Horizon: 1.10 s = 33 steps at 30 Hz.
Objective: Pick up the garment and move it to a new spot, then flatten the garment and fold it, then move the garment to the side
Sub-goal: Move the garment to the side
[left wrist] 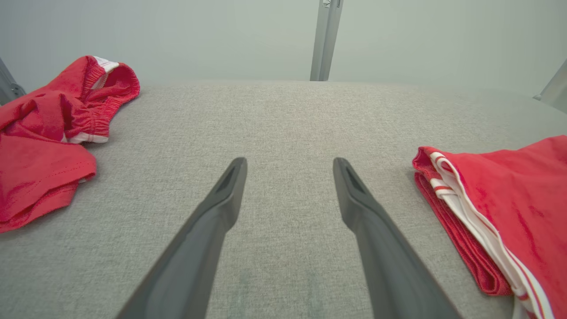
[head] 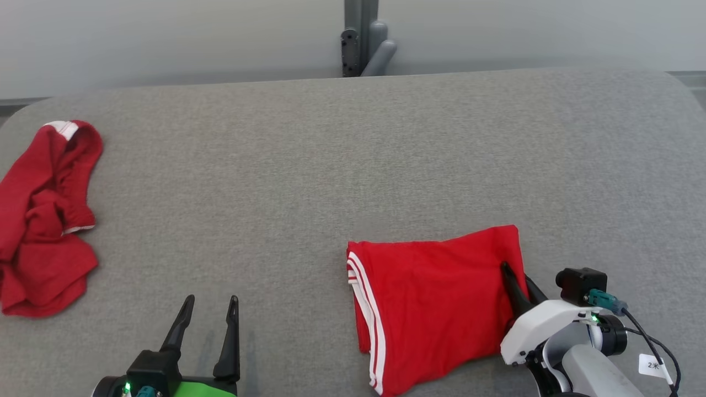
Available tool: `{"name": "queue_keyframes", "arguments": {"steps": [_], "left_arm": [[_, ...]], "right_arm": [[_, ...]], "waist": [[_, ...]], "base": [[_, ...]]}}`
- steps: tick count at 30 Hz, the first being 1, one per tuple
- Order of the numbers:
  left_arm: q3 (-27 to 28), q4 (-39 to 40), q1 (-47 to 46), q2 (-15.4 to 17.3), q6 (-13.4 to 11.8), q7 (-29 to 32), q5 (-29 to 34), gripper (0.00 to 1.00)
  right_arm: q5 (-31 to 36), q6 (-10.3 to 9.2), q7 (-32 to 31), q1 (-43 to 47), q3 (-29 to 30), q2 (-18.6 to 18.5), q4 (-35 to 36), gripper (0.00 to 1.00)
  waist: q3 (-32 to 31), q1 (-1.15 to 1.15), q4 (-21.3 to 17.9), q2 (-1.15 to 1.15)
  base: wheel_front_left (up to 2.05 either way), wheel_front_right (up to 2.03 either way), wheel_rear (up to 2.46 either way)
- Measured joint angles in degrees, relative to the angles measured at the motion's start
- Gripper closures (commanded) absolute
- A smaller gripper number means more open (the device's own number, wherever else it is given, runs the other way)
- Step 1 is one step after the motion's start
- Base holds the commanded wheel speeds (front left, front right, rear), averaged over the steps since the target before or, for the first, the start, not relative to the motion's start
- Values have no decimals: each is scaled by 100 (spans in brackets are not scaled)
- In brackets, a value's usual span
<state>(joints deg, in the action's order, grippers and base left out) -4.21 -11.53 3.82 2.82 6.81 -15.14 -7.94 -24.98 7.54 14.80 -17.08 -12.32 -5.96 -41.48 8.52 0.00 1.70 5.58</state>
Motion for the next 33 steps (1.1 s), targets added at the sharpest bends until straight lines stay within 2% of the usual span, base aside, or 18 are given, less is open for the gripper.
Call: {"name": "queue_keyframes", "arguments": {"steps": [7,14,15,19,25,33], "left_arm": [[-133,35,-7,1,20,0,-18,0],[-315,54,-164,1,31,0,-36,0],[-388,81,-196,0,34,0,-35,0],[-542,134,-290,-2,52,0,2,0],[-666,160,-425,-4,59,0,127,0],[-793,303,-908,202,68,0,271,0]], "right_arm": [[45,0,1,73,-86,23,55,100],[-20,0,1,101,-331,34,104,100],[-56,0,2,102,-363,43,134,100],[-116,0,9,103,-375,55,219,100],[-111,0,9,-42,-360,87,324,100],[68,-1,10,-1074,-450,160,434,100]], "waist": [[-73,0,-758,0],[-88,0,-1654,0],[-79,0,-1890,0],[-24,0,-2270,0],[250,0,-2509,0],[836,0,-2427,0]], "base": [[0,0,0],[0,0,0],[0,0,0],[0,0,0],[0,0,0],[0,0,0]]}}
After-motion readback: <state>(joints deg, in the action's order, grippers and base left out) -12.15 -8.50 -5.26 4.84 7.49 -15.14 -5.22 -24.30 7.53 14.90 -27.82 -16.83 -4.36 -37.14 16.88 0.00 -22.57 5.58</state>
